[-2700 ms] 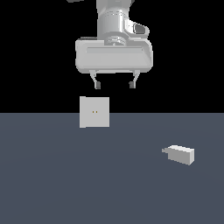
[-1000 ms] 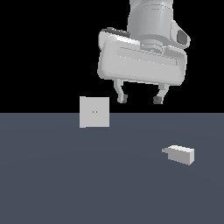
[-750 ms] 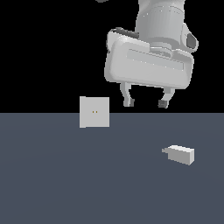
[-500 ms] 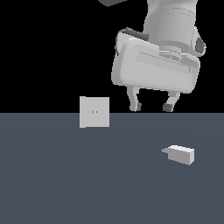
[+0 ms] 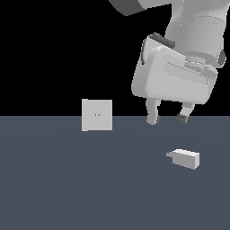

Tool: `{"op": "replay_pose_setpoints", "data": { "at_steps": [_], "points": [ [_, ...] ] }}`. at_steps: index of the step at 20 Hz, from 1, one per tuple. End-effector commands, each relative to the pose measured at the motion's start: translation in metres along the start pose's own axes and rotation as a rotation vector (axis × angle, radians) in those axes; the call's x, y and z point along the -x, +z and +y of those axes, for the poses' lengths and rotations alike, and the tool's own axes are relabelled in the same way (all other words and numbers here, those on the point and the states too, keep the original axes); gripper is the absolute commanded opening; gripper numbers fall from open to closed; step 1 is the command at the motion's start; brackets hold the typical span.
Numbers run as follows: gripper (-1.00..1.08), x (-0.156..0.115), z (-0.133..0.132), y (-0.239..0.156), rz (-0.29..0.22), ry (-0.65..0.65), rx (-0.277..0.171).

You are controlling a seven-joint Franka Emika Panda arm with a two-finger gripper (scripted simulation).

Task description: Plug the charger into the wall socket.

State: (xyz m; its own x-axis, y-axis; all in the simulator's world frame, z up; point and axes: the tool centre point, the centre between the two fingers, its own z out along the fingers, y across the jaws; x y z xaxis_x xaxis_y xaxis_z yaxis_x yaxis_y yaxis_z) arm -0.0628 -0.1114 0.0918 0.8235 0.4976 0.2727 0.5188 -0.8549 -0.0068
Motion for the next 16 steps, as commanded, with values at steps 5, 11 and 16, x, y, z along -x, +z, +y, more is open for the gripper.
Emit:
{"op": "replay_pose_setpoints", "data": {
  "at_steps": [5, 11, 16],
  "points": [
    [1.0, 0.013, 0.011, 0.009, 0.036, -0.066, -0.017],
    [1.0, 0.021, 0.02, 0.017, 0.06, -0.112, -0.03],
    [1.0, 0.025, 0.024, 0.021, 0.072, -0.136, -0.037]
  ]
}}
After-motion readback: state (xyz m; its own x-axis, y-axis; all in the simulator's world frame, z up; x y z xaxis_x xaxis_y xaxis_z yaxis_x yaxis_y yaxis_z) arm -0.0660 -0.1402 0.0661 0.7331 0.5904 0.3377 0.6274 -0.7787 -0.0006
